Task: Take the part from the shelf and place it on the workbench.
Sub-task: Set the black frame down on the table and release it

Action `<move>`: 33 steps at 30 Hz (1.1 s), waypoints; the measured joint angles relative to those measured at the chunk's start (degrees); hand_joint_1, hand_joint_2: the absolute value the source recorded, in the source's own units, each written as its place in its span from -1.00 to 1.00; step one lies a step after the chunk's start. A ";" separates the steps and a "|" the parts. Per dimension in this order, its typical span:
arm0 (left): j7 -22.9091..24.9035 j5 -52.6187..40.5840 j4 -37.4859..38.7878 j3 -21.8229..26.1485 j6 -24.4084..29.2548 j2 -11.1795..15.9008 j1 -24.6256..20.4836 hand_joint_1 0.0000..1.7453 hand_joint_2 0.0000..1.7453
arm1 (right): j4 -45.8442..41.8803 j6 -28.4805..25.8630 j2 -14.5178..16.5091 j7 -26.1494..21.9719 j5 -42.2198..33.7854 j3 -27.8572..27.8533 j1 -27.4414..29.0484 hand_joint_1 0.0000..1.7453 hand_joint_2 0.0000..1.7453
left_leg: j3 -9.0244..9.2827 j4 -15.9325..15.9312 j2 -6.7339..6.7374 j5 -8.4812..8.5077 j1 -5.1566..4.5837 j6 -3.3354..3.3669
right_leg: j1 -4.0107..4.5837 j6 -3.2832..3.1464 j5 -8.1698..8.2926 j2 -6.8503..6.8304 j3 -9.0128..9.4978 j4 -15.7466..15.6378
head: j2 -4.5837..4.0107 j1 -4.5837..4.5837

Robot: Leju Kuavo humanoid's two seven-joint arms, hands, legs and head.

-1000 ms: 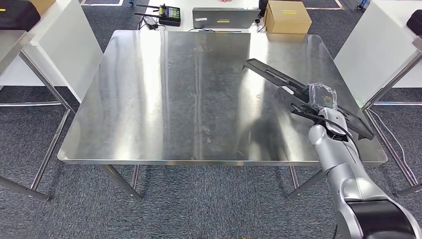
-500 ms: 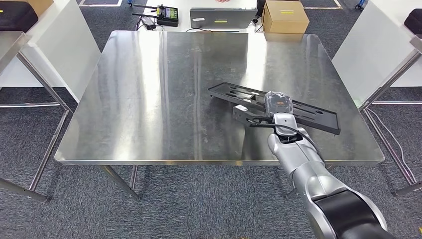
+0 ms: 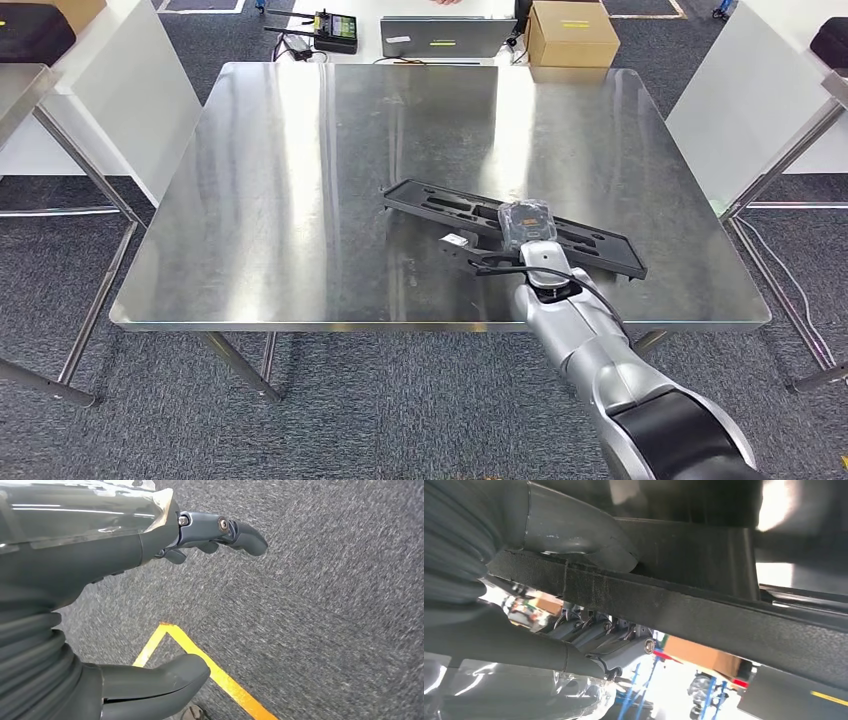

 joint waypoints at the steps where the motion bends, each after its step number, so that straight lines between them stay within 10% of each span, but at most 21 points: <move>1: 0.50 -0.45 -0.01 -0.25 -0.02 0.00 0.00 -1.00 1.00 | 0.01 0.04 0.42 -0.16 0.34 0.06 0.12 1.00 1.00 | 0.00 0.00 0.00 0.00 0.01 0.00 | 0.00 0.00 0.00 0.00 0.00 0.00 | 0.00 0.00; 4: 2.57 -1.42 -0.02 -0.75 0.15 -0.01 0.01 -1.00 1.00 | 0.01 0.07 1.38 -0.46 1.32 0.36 0.57 -0.50 -0.50 | 0.01 0.00 -0.02 0.00 0.02 0.00 | 0.01 0.00 0.00 0.00 0.00 0.00 | 0.00 0.01; 5: 3.23 -1.55 -0.02 -0.84 0.17 -0.02 0.02 -1.00 0.50 | 0.01 0.06 1.62 -0.48 1.56 0.44 0.73 -1.00 -1.00 | 0.01 0.00 -0.02 0.00 0.02 0.00 | 0.01 0.00 0.00 0.00 0.00 0.00 | 0.00 0.01; 8: 4.00 -1.39 -0.02 -0.93 0.04 -0.07 0.04 -1.00 -1.00 | 0.01 0.05 1.99 -0.33 2.17 0.54 1.35 -1.00 -1.00 | 0.00 0.00 -0.03 0.00 0.02 0.00 | 0.01 -0.01 -0.01 0.00 0.00 0.00 | 0.00 0.01; 20: 9.31 -2.96 -0.02 -1.02 -5.72 -0.09 0.24 -1.00 -1.00 | -0.04 -0.02 0.80 -0.19 3.25 -2.45 3.59 -1.00 -1.00 | 0.00 0.00 -0.05 0.00 -0.01 0.00 | -0.01 -0.01 -0.01 -0.01 0.01 -0.01 | 0.00 0.01; 33: 11.44 -2.29 -0.02 -0.60 -2.32 -0.48 -4.22 -1.00 -1.00 | -9.70 -0.70 4.32 -19.16 -1.94 -8.52 4.33 -1.00 -1.00 | -0.13 0.00 -0.12 0.20 0.03 0.01 | 0.01 -0.01 0.04 -0.08 -0.15 0.06 | 0.00 0.01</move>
